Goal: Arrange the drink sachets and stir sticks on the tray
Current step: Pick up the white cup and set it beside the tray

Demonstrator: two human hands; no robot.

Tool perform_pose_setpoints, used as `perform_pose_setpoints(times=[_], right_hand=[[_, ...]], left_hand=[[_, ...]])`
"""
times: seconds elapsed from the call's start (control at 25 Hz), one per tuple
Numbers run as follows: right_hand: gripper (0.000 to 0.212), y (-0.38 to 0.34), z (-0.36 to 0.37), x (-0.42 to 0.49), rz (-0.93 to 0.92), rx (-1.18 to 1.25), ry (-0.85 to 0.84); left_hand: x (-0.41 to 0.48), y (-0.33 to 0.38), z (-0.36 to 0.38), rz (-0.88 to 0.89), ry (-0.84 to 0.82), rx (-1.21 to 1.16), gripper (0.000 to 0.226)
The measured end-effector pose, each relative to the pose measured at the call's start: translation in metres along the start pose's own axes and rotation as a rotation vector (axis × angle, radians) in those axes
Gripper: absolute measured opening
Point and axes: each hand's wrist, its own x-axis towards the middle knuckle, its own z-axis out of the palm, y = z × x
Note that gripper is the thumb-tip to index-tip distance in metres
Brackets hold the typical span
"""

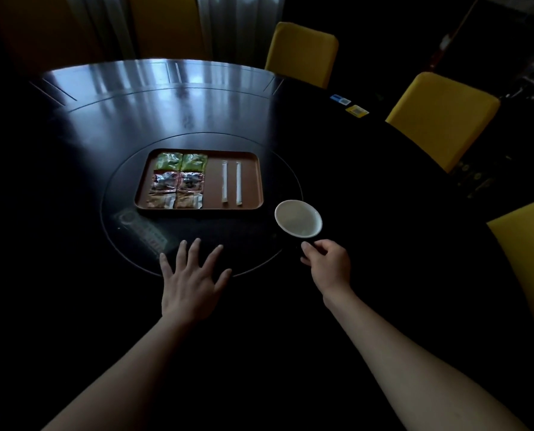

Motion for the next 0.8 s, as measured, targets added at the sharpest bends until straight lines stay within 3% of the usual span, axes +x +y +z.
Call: perform_pose_setpoints(times=[0.24,0.48,0.8], right_hand=[[0.024,-0.021,0.039,0.072,-0.084,-0.084,-0.005],[0.037,0.009,0.071,0.141,-0.133,-0.074,0.020],[0.044,-0.018,0.068,0.117,-0.142,-0.104,0.024]], left_hand=[[0.003,-0.001,0.006,-0.005,0.050,0.011,0.067],[0.003,-0.002,0.008,0.001,0.082,0.016,0.067],[0.003,0.000,0.004,0.000,0.081,0.010,0.066]])
